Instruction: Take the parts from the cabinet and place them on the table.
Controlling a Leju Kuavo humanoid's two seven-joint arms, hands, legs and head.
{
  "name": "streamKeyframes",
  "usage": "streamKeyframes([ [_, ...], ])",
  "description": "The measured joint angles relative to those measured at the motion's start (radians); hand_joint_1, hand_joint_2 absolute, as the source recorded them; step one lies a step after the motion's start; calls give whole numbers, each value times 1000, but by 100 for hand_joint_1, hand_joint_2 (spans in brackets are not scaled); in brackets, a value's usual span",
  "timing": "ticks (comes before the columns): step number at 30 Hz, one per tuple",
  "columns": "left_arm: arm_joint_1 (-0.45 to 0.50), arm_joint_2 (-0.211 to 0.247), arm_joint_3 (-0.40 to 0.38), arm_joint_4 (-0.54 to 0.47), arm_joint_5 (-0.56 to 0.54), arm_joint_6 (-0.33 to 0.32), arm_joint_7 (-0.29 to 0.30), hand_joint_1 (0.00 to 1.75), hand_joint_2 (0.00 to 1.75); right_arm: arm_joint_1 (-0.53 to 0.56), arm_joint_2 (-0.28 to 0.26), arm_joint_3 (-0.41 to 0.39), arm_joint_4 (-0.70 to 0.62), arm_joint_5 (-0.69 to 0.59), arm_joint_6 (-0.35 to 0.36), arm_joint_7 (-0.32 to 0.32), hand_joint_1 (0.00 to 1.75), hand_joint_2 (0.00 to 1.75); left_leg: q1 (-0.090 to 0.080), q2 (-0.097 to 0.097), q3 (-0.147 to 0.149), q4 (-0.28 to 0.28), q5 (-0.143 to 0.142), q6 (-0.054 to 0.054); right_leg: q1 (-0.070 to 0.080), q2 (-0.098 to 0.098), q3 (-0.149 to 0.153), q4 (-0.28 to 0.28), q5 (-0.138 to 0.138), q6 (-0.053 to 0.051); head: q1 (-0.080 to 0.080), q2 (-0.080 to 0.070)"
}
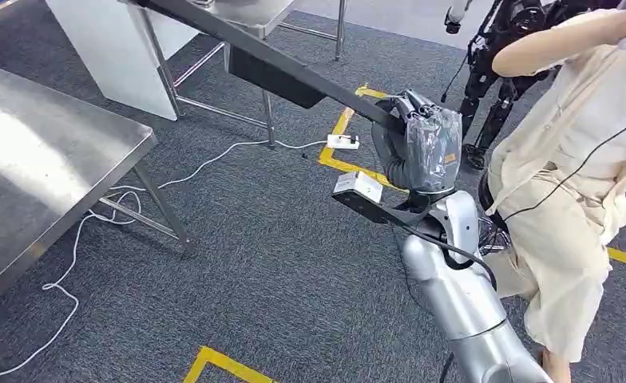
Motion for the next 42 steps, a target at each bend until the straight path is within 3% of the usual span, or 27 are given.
streamKeyframes([
  [1, 0, 0, -2, 0, 0, 0, 0, 0, 175, 0, -1, 1, 0, 2, 6, 1, 175, 175, 0, -11, 0, 1, 0, -1, -4, 0, 15, -35, 22, 11, 0, 0],
  [3, 0, 0, -5, 0, 0, 0, 0, 0, 175, -4, -2, 3, 0, 8, 16, 3, 175, 175, 3, -35, 3, 4, 0, -5, -15, 13, 100, -210, 96, 35, -1, 0],
  [4, 0, 0, -5, 0, -2, -1, 0, 0, 175, -6, -3, 4, 0, 11, 16, 4, 175, 175, 4, -44, -1, 8, -2, -12, -23, 51, 141, -298, 126, 44, 1, 0],
  [5, -1, 1, -5, 0, -5, -1, 0, 0, 175, -7, -4, 5, 2, 13, 17, 5, 175, 175, -4, -54, -6, 16, -6, -22, -20, 58, 144, -314, 125, 35, 1, 0],
  [8, 5, 0, -5, 0, -6, -1, 0, 0, 175, -10, -3, 8, 3, 15, 18, 5, 175, 175, 8, -74, -13, 5, 5, -41, -11, 34, 146, -312, 131, 16, -1, 0],
  [9, 7, 1, -5, 0, -6, -1, 0, 0, 175, -12, -2, 9, 3, 15, 19, 6, 175, 175, 9, -82, -18, 6, 6, -47, -18, 25, 147, -318, 137, 7, -2, 0],
  [11, 7, 2, -5, 1, -7, 0, 1, 0, 175, -17, 3, 9, 3, 15, 19, 6, 175, 175, 7, 8, -41, 62, -34, -52, -19, 8, 148, -321, 140, -11, -13, 0],
  [12, 4, 3, -5, 1, -7, 0, 1, 0, 175, -17, 3, 9, 3, 15, 19, 6, 175, 175, 8, 29, -75, 135, -74, -55, -15, -1, 148, -321, 137, -16, -13, 0],
  [14, 3, 2, -6, 2, -9, -1, 1, 0, 175, -17, 3, 9, 4, 16, 20, 6, 175, 175, 9, 38, -152, 293, -139, -59, -8, -23, 147, -321, 136, -19, -13, 0],
  [15, 4, 2, -6, 2, -9, 0, 3, 0, 175, -16, 3, 10, 6, 19, 24, 7, 175, 175, 9, 39, -169, 328, -142, -59, -6, -33, 147, -321, 135, -19, -13, 0],
  [16, 4, 2, -6, 2, -10, 0, 4, 0, 175, -17, 3, 10, 7, 26, 28, 9, 175, 175, 9, 40, -161, 311, -123, -59, -4, -42, 148, -321, 134, -19, -12, 0],
  [18, 4, 2, -6, 2, -10, 4, 6, 0, 175, -19, 4, 10, 8, 34, 33, 15, 175, 175, 8, 48, -85, 169, -52, -53, -2, -59, 150, -321, 133, -21, -12, 0],
  [19, 4, 2, -6, 2, -10, 6, 7, 0, 175, -21, 5, 11, 8, 35, 35, 16, 175, 175, 8, 64, -38, 86, -20, -49, -1, -66, 151, -321, 132, -21, -13, 0],
  [20, 1, 2, -6, 2, -10, 9, 11, 0, 175, -30, 6, 12, 10, 35, 40, 16, 175, 175, 1, 102, -7, 28, -24, -42, 4, -76, 152, -321, 130, -18, -12, 0],
  [21, 1, 2, -6, 2, -7, 11, 12, 0, 175, -41, 6, 14, 13, 34, 46, 16, 175, 175, -3, 100, -8, 17, -14, -38, 12, -82, 149, -320, 129, -15, -9, 0],
  [24, 2, 2, -6, 2, -3, 16, 13, 0, 175, -59, 11, 16, 26, 27, 53, 16, 175, 175, -11, 70, -13, 19, -13, -27, 7, -106, 154, -324, 128, -3, -12, 0],
  [25, 3, 2, -6, 2, -2, 17, 13, 0, 175, -64, 15, 17, 28, 27, 53, 16, 175, 175, -6, 62, -2, 6, -4, -16, 18, -109, 151, -320, 121, 5, -11, 0],
  [27, 2, 0, -6, 3, 3, 16, 11, 0, 175, -73, 15, 21, 33, 26, 54, 16, 175, 175, 0, 48, 1, -2, 2, -5, 4, -27, 122, -245, 85, 3, -14, 0],
  [29, -1, -2, -6, 3, 5, 10, 4, 0, 175, -71, 13, 24, 38, 26, 54, 16, 175, 175, 1, 25, -1, -2, 4, -3, -2, -5, 42, -85, 25, -5, -6, 0],
  [31, 0, -5, -6, 3, 5, 6, 3, 0, 175, -62, 11, 26, 46, 26, 54, 16, 175, 175, 1, 1, -2, -1, 4, -3, -3, -2, 0, -11, 12, 3, -5, 0],
  [33, 2, -6, -6, 3, 3, 3, 3, 0, 175, -56, 9, 27, 48, 26, 52, 16, 175, 175, 3, -25, -1, 1, 4, -5, -7, 2, 50, -122, 66, 23, -5, 0],
  [34, 2, -6, -6, 3, 2, 3, 3, 0, 175, -56, 9, 27, 47, 26, 50, 17, 175, 175, 4, -36, -1, 3, 4, -8, -12, 14, 98, -222, 106, 34, -5, 0],
  [35, 2, -6, -6, 3, 1, 3, 3, 0, 175, -55, 8, 27, 47, 27, 50, 18, 175, 175, 4, -46, -3, 6, 3, -14, -19, 46, 137, -302, 132, 39, -6, 0],
  [36, 1, -6, -6, 2, 0, 2, 3, 0, 175, -52, 5, 26, 47, 31, 50, 20, 175, 175, -2, -56, -6, 12, -1, -23, -15, 56, 139, -315, 131, 30, -5, 0],
  [39, 7, -6, -6, 2, -1, -2, 3, 0, 175, -42, 2, 27, 47, 33, 49, 21, 175, 175, 9, -74, -15, 4, 7, -42, -8, 32, 141, -315, 137, 10, -8, 0],
  [40, 9, -6, -6, 2, -1, -2, 3, 0, 175, -43, 3, 26, 47, 33, 49, 21, 175, 175, 10, -81, -19, 5, 7, -47, -17, 22, 142, -321, 143, 1, -8, 0],
  [42, 8, -6, -6, 3, -1, -3, 3, 0, 175, -40, 3, 26, 47, 37, 49, 21, 175, 175, 6, -1, -44, 69, -38, -51, -18, 6, 146, -323, 143, -14, -19, 0],
])
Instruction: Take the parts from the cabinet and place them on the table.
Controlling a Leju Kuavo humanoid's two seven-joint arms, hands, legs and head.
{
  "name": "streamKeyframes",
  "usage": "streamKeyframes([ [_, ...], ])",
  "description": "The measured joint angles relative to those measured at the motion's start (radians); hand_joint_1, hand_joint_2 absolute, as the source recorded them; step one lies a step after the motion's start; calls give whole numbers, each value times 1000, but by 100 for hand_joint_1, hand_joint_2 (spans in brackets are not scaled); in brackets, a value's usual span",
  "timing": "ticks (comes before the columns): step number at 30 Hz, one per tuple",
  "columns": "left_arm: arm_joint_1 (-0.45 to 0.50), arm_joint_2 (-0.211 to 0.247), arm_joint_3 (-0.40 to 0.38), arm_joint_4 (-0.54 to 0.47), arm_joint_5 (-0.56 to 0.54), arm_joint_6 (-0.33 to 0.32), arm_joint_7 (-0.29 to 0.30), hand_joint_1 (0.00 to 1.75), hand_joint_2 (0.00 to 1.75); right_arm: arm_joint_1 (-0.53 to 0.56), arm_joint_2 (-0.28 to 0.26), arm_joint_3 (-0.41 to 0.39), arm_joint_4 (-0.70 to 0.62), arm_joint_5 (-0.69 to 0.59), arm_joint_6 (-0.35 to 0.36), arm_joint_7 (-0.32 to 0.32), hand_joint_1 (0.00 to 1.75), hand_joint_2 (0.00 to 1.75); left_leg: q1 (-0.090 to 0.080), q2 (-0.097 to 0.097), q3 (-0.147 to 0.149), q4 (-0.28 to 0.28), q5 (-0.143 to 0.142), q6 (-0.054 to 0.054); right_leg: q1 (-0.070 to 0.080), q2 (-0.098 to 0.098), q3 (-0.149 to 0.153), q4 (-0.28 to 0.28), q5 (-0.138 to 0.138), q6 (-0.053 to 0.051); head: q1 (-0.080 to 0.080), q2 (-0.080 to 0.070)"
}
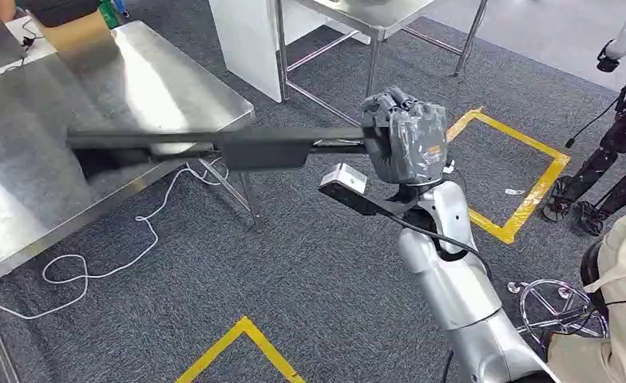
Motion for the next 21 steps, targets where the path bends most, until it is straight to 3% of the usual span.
streamKeyframes([
  [2, -5, 1, 0, 0, 0, 0, 0, 0, 175, 7, -1, -2, 0, -2, 0, 0, 175, 175, 1, 33, -76, 158, -76, -5, 8, -18, 0, 0, -2, -8, 0, 0],
  [3, -5, 0, 0, 0, 0, -1, 0, 0, 175, 10, -2, -2, 0, 0, 0, 0, 175, 175, 1, 38, -111, 228, -99, -7, 10, -27, 0, 0, -3, -9, 0, 0],
  [4, -4, 0, 0, 0, 0, -2, 0, 0, 175, 17, -3, -2, 0, 0, 0, 0, 175, 175, 1, 41, -127, 260, -100, -6, 13, -37, 0, 0, -4, -11, 0, 0],
  [5, -3, 0, 0, 0, 0, -2, 0, 0, 175, 21, -3, -2, 0, 0, 0, 0, 175, 175, 1, 42, -119, 239, -81, -4, 16, -46, 1, 0, -6, -13, 1, 0],
  [7, -4, 1, 0, 0, 0, -3, 0, 0, 175, 21, -4, -2, 0, 3, 0, 0, 175, 175, -1, 54, -37, 82, -2, 6, 20, -62, 3, 0, -7, -14, 0, 0],
  [8, -4, 1, 0, 0, 2, -3, -1, 0, 175, 19, -4, -3, -3, 3, 0, 0, 175, 175, -5, 85, 18, -13, 31, 17, 22, -70, 6, 0, -10, -11, 0, 0],
  [9, -7, 2, 0, -1, 2, -3, -2, 0, 175, 19, -4, -4, -6, 3, 0, 0, 175, 175, -17, 121, 34, -44, 21, 28, 28, -76, 7, 1, -12, -8, 1, 0],
  [13, -7, 5, 0, -1, 6, -3, -4, 0, 175, 18, -5, -4, -6, 4, 0, 1, 175, 175, -23, 77, 33, -56, 29, 44, 31, -110, 16, -7, -17, 11, 2, 0],
  [14, -6, 5, 0, -1, 6, -3, -6, 0, 175, 19, -6, -5, -10, 6, 0, 1, 175, 175, -8, 68, 48, -74, 40, 51, 36, -96, 8, 5, -26, 17, 5, 0],
  [15, -7, 4, 0, -1, 8, -3, -8, 0, 175, 17, -7, -5, -10, 6, 0, 1, 175, 175, -11, 60, 51, -80, 43, 55, 29, -54, 1, 37, -43, 17, 7, 0],
  [16, -9, 4, 0, -1, 9, -3, -9, 0, 175, 14, -9, -5, -10, 4, 0, 1, 175, 175, -10, 52, 51, -79, 46, 60, 25, -27, -29, 100, -73, 11, 7, 0],
  [18, -11, 2, 0, -1, 14, -3, -10, 0, 175, 18, -11, -6, -6, 2, 1, 0, 175, 175, -10, 25, 49, -79, 46, 60, 17, -9, -113, 265, -133, 9, 11, 0],
  [19, -10, 2, 0, -1, 18, -2, -10, 0, 175, 20, -12, -6, -4, 2, 1, -1, 175, 175, -10, 12, 48, -78, 46, 60, 16, -8, -136, 307, -140, 15, 12, 0],
  [20, -8, 1, 0, -1, 20, 0, -10, 0, 175, 20, -14, -5, -1, 1, 2, -2, 175, 175, -10, -1, 49, -78, 46, 59, 14, -8, -136, 300, -130, 23, 12, 0],
  [21, -7, 1, 1, -1, 25, 0, -10, 0, 175, 19, -14, -5, 0, 1, 2, -3, 175, 175, -9, -15, 49, -77, 46, 59, 10, -7, -112, 244, -101, 35, 12, 0],
])
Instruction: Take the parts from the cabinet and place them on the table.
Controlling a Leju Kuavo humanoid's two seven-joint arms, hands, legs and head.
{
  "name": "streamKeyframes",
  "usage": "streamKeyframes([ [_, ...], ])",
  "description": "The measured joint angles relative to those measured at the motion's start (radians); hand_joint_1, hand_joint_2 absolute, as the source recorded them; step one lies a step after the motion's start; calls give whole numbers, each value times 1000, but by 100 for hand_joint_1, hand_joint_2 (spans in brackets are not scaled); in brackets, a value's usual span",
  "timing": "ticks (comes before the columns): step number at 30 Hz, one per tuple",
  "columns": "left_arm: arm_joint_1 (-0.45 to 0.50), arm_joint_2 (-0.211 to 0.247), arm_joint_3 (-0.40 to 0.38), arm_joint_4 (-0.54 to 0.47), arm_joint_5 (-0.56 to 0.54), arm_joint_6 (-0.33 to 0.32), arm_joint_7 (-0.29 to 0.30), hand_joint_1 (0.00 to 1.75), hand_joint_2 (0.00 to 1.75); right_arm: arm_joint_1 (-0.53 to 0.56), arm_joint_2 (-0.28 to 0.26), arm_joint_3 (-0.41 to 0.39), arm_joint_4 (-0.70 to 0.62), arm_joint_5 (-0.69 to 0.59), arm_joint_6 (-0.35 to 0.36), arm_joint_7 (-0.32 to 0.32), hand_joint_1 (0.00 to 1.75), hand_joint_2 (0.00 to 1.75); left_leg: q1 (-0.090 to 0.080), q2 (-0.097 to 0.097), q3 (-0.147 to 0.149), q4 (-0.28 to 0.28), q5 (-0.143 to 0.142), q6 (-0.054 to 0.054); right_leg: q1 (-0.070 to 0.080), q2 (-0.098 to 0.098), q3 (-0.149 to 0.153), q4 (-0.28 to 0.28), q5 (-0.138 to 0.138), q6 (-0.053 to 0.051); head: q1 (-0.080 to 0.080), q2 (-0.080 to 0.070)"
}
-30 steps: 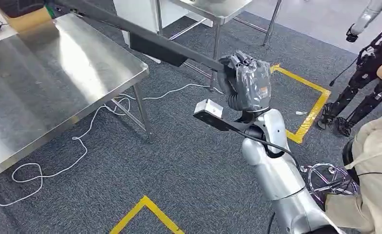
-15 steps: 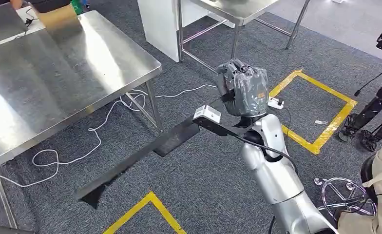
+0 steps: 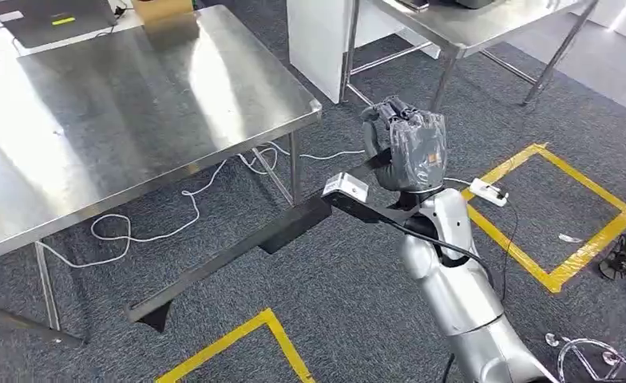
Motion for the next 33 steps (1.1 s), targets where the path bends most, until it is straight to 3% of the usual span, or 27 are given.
streamKeyframes([
  [2, 0, -2, 0, 0, 2, 1, 0, 0, 175, -8, 2, 2, 0, 0, 0, 0, 175, 175, 1, -25, 1, 6, -2, -6, -11, 23, 84, -183, 78, 22, 0, 0],
  [3, 0, -2, 0, 0, 2, 1, 0, 0, 175, -14, 3, 2, 1, 0, 1, 0, 175, 175, 1, -34, -5, 10, -4, -13, -18, 65, 105, -240, 92, 22, 0, 0],
  [4, 0, -2, 1, 0, 2, 2, 1, 0, 175, -18, 5, 2, 2, 0, 1, 0, 175, 175, -4, -43, -8, 14, -7, -19, -11, 54, 114, -245, 95, 13, 0, 0],
  [7, 7, -2, 2, 0, 2, 3, 2, 0, 175, -22, 11, 3, 2, 4, 2, 0, 175, 175, 8, -62, -17, 6, 4, -41, -2, 31, 111, -243, 102, -6, -1, 0],
  [8, 8, -1, 3, 0, 2, 5, 3, 0, 175, -28, 15, 3, 2, 6, 2, -1, 175, 175, 11, -57, -20, 12, -3, -45, -17, 20, 114, -253, 109, -17, -2, 0],
  [9, 8, -3, 3, 1, 3, 6, 3, 0, 175, -33, 20, 4, 3, 8, 3, -1, 175, 175, 4, -3, -30, 37, -19, -49, -14, 14, 116, -255, 109, -21, -5, 0],
  [10, 6, -3, 3, 1, 4, 6, 3, 0, 175, -40, 23, 3, 3, 8, 3, -1, 175, 175, 5, 29, -57, 93, -53, -52, -11, 6, 116, -255, 109, -34, -13, 0],
  [12, 2, -4, 3, 1, 6, 6, 3, 0, 175, -51, 23, 3, 7, 10, 3, 0, 175, 175, 9, 50, -139, 260, -127, -59, -6, -15, 116, -255, 106, -39, -12, 0],
  [13, 4, -6, 3, 1, 10, 6, 2, 0, 175, -53, 23, 2, 11, 13, 3, 0, 175, 175, 11, 54, -172, 322, -143, -62, -4, -25, 115, -255, 106, -40, -13, 0],
  [14, 5, -7, 4, 1, 13, 6, 0, 0, 175, -54, 23, 2, 14, 15, 3, 0, 175, 175, 11, 56, -180, 338, -140, -63, -3, -34, 116, -255, 105, -40, -12, 0],
  [15, 6, -7, 4, 1, 16, 6, -1, 0, 175, -58, 23, 2, 17, 18, 3, 0, 175, 175, 12, 58, -164, 303, -113, -63, -2, -45, 116, -254, 105, -40, -12, 0],
  [17, 5, -7, 6, 1, 22, 6, -6, 0, 175, -78, 23, 1, 24, 25, 3, 0, 175, 175, 11, 78, -75, 135, -34, -58, -2, -62, 117, -254, 104, -39, -12, 0],
  [18, 5, -7, 8, 1, 22, 6, -8, 0, 175, -91, 23, 0, 27, 26, 3, 1, 175, 175, 9, 118, -25, 52, -8, -52, 2, -68, 119, -254, 102, -36, -13, 0],
  [19, 1, -7, 9, 1, 23, 5, -8, 0, 175, -103, 23, -3, 30, 27, 3, 2, 175, 175, 0, 140, -12, 23, -17, -48, 15, -75, 117, -252, 98, -29, -14, 0],
  [20, 1, -8, 10, 1, 23, 3, -9, 0, 175, -116, 22, -7, 33, 27, 4, 2, 175, 175, 0, 120, -19, 21, -15, -40, 16, -83, 118, -253, 96, -26, -4, 0],
  [22, 2, -8, 11, 1, 23, 2, -9, 0, 175, -126, 25, -9, 37, 27, 5, 3, 175, 175, -5, 102, -21, 21, -15, -30, 14, -103, 124, -259, 96, -18, -3, 0],
  [23, 3, -8, 11, 1, 23, 2, -9, 0, 175, -130, 25, -9, 38, 27, 5, 3, 175, 175, -4, 91, -17, 13, -10, -22, 20, -113, 131, -259, 92, -10, -6, 0],
  [24, 4, -8, 11, 1, 23, 2, -9, 0, 175, -131, 24, -11, 40, 29, 5, 3, 175, 175, 6, 84, -7, 6, -3, -13, 17, -90, 116, -242, 82, -5, -3, 0],
  [25, 2, -9, 11, 1, 23, 3, -9, 0, 175, -133, 24, -13, 41, 29, 5, 3, 175, 175, 6, 74, -7, 4, 1, -5, 13, -46, 103, -198, 57, -12, -3, 0],
  [26, 0, -9, 12, 1, 23, 2, -9, 0, 175, -133, 22, -16, 42, 29, 5, 3, 175, 175, 6, 64, -8, 4, 1, -4, 9, -17, 67, -121, 23, -19, -1, 0],
  [28, -1, -11, 13, 1, 23, 1, -9, 0, 175, -131, 19, -18, 49, 29, 5, 4, 175, 175, 5, 36, -10, 5, 1, -3, 8, -1, -23, 54, -40, -22, 1, 0],
  [29, 0, -11, 13, 1, 23, 1, -9, 0, 175, -130, 19, -18, 52, 29, 5, 4, 175, 175, 5, 23, -10, 5, 1, -3, 8, 0, -43, 85, -41, -17, 1, 0],
  [30, 1, -11, 13, 1, 23, 1, -9, 0, 175, -130, 17, -18, 55, 29, 5, 4, 175, 175, 5, 11, -9, 5, 1, -3, 8, 1, -39, 64, -25, -9, 1, 0],
  [31, 1, -11, 14, 1, 23, 1, -9, 0, 175, -130, 15, -19, 56, 30, 5, 4, 175, 175, 5, -3, -8, 6, 1, -4, 8, 4, -11, 2, 7, 1, 2, 0],
  [32, 1, -12, 14, 1, 23, 0, -9, 0, 175, -131, 15, -19, 56, 32, 5, 4, 175, 175, 6, -16, -6, 6, 0, -5, 7, 11, 34, -95, 50, 10, 2, 0],
  [33, 1, -12, 14, 1, 23, -1, -9, 0, 175, -132, 15, -19, 56, 33, 4, 5, 175, 175, 6, -28, -5, 8, -1, -7, 2, 32, 80, -201, 90, 15, 2, 0],
])
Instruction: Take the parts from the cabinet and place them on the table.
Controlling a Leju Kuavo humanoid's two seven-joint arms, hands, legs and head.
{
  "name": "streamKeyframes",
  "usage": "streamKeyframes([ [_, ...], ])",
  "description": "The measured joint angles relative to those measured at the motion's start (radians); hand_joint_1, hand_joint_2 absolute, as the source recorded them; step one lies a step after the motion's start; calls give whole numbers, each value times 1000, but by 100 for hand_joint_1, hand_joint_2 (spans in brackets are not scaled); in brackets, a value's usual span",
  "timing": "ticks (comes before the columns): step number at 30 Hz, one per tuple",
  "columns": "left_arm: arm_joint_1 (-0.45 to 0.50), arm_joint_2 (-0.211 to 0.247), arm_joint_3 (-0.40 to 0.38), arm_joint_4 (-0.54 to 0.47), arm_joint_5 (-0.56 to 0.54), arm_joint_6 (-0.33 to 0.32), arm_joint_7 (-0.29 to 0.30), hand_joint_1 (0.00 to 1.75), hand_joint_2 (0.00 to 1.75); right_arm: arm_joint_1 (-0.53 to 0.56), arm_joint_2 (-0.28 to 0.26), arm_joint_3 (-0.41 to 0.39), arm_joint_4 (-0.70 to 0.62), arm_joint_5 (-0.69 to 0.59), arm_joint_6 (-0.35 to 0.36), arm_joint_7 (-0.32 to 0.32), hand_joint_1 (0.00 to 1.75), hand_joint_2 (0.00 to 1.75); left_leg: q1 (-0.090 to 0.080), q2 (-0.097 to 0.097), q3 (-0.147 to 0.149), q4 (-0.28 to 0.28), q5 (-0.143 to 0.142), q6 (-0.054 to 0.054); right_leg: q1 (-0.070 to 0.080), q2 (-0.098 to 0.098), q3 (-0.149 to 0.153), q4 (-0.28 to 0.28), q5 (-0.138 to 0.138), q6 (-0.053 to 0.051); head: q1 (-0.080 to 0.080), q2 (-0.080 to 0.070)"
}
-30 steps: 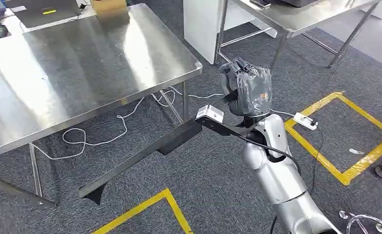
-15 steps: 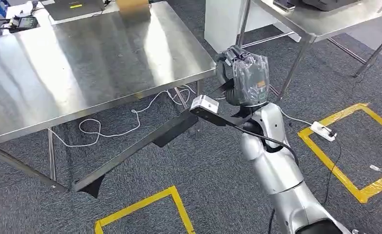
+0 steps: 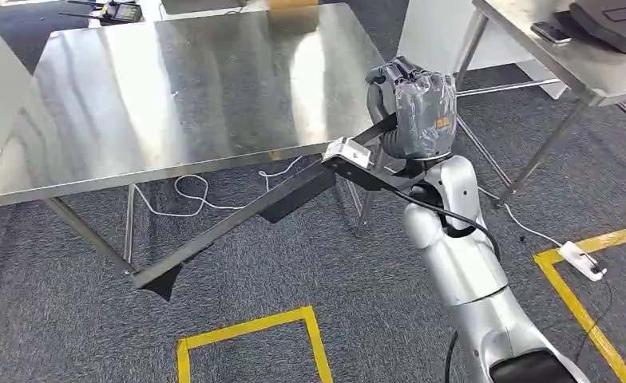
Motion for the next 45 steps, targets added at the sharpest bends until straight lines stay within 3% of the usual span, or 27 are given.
streamKeyframes([
  [1, 0, 0, 0, 0, 0, -1, 0, 0, 175, -1, -2, -1, 1, 2, 0, 2, 175, 175, -5, -9, -4, 4, -2, -5, -3, 30, 15, -46, 14, -3, 0, 0],
  [2, 0, 0, 0, 0, 0, -3, 0, 0, 175, -2, -2, -2, 1, 2, -1, 3, 175, 175, -7, -16, -7, 8, -5, -9, -3, 17, 21, -49, 21, -15, 0, 0],
  [5, 7, 0, 0, 0, -5, -10, 2, 0, 175, 2, -7, -5, 0, 6, -2, 6, 175, 175, 0, -38, -13, 2, -1, -29, 0, -3, 23, -49, 22, -34, 0, 0],
  [6, 9, 1, 0, 0, -9, -11, 2, 0, 175, 2, -10, -5, -2, 8, -2, 11, 175, 175, 3, -14, -16, 12, -8, -32, -10, -12, 27, -55, 27, -42, -2, 0],
  [7, 9, 1, 0, 0, -10, -11, 2, 0, 175, 7, -11, -5, -5, 10, -2, 14, 175, 175, -3, 36, -29, 42, -30, -38, -9, -17, 29, -56, 25, -49, -7, 0],
  [8, 6, 1, 0, 0, -12, -12, 2, 0, 175, 12, -16, -6, -11, 15, -3, 18, 175, 175, -2, 66, -60, 108, -69, -43, -7, -25, 30, -56, 23, -52, -11, 0],
  [10, 2, 2, -2, 0, -24, -19, 3, 0, 175, 29, -27, -9, -18, 34, -4, 33, 175, 175, 1, 81, -140, 272, -139, -49, -3, -45, 32, -56, 19, -57, -10, 0],
  [11, 2, 2, -5, 0, -31, -22, 4, 0, 175, 43, -35, -13, -23, 43, -5, 39, 175, 175, 3, 84, -170, 326, -149, -52, -1, -55, 33, -55, 18, -59, -10, 0],
  [12, 3, 2, -6, 0, -33, -24, 6, 0, 175, 55, -42, -16, -27, 47, -5, 41, 175, 175, 4, 85, -171, 324, -136, -52, 0, -65, 34, -55, 17, -60, -9, 0],
  [13, 3, 3, -6, 0, -37, -24, 6, 0, 175, 65, -50, -21, -34, 50, -5, 42, 175, 175, 4, 86, -149, 275, -103, -51, 0, -75, 35, -55, 15, -62, -10, 0],
  [14, 2, 3, -8, 0, -41, -24, 8, 0, 175, 74, -57, -25, -41, 52, -6, 42, 175, 175, 4, 93, -102, 183, -57, -47, 1, -85, 38, -55, 12, -60, -10, 0],
  [15, 2, 6, -9, 0, -42, -24, 9, 0, 175, 79, -65, -29, -50, 52, -6, 43, 175, 175, 2, 115, -53, 93, -19, -41, 2, -92, 41, -55, 9, -58, -10, 0],
  [16, 1, 6, -11, 0, -42, -24, 10, 0, 175, 82, -70, -33, -59, 52, -6, 43, 175, 175, -3, 167, -15, 25, -8, -32, 6, -99, 44, -56, 7, -55, -10, 0],
  [17, -4, 9, -11, -1, -42, -24, 11, 0, 175, 85, -78, -38, -66, 52, -8, 45, 175, 175, -13, 163, -12, 14, -13, -27, 20, -108, 42, -52, 2, -48, -8, 0],
  [20, -6, 9, -12, -1, -41, -23, 11, 0, 175, 94, -84, -43, -77, 56, -8, 46, 175, 175, -17, 127, -19, 13, -13, -13, 16, -139, 50, -58, -2, -37, -6, 0],
  [21, -6, 10, -12, -1, -40, -22, 11, 0, 175, 95, -84, -44, -82, 57, -8, 46, 175, 175, -11, 116, -9, 0, -5, -3, 27, -143, 48, -54, -9, -30, -6, 0],
  [22, -5, 9, -11, -1, -40, -21, 11, 0, 175, 95, -88, -47, -85, 59, -8, 46, 175, 175, -7, 110, -5, -5, -1, 2, 15, -98, 38, -30, -22, -27, -4, 0],
  [23, -9, 9, -11, -1, -39, -21, 11, 0, 175, 94, -89, -48, -88, 60, -8, 47, 175, 175, -5, 99, -5, -6, 2, 9, 13, -59, 15, 28, -51, -35, -7, 0],
  [24, -13, 9, -11, -1, -39, -21, 11, 0, 175, 95, -93, -48, -89, 61, -8, 47, 175, 175, -5, 87, -5, -6, 2, 10, 8, -39, -30, 119, -89, -41, 0, 0],
  [26, -15, 7, -12, 0, -37, -22, 7, 0, 175, 104, -100, -48, -88, 68, -10, 44, 175, 175, -5, 66, -6, -5, 2, 10, 6, -31, -105, 266, -135, -38, 1, 0],
  [27, -13, 6, -12, 0, -33, -23, 6, 0, 175, 109, -101, -48, -89, 71, -9, 42, 175, 175, -5, 57, -5, -5, 2, 10, 5, -30, -119, 280, -130, -31, 2, 0],
  [29, -13, 5, -11, 0, -29, -22, 6, 0, 175, 115, -102, -49, -89, 71, -8, 42, 175, 175, -4, 40, -3, -4, 0, 8, -1, -30, -75, 166, -69, -7, 2, 0],
  [31, -13, 4, -11, 0, -28, -21, 6, 0, 175, 120, -104, -51, -89, 70, -8, 42, 175, 175, -4, 29, -4, 3, -5, -1, -13, -26, 11, -29, 7, 12, 2, 0],
  [33, -13, 4, -11, 0, -28, -22, 5, 0, 175, 133, -107, -58, -90, 66, -8, 42, 175, 175, -10, 23, -7, 11, -12, -12, -7, -25, 20, -44, 15, -9, 2, 0],
  [34, -11, 4, -11, 0, -29, -23, 5, 0, 175, 144, -107, -63, -92, 66, -9, 42, 175, 175, -9, 23, -9, 14, -17, -1, -12, -25, 21, -47, 18, -12, -2, 0],
  [35, -9, 4, -11, 0, -29, -24, 5, 0, 175, 153, -109, -67, -93, 66, -10, 41, 175, 175, -8, 25, -9, 14, -12, 13, -9, -24, 21, -46, 20, -14, 1, 0],
  [45, -10, 4, -12, 0, -33, -29, 0, 0, 175, 205, -116, -84, -126, 68, -18, 37, 175, 175, -5, 37, 1, 2, -12, 7, 0, -13, 20, -45, 18, -18, -1, 0],
])
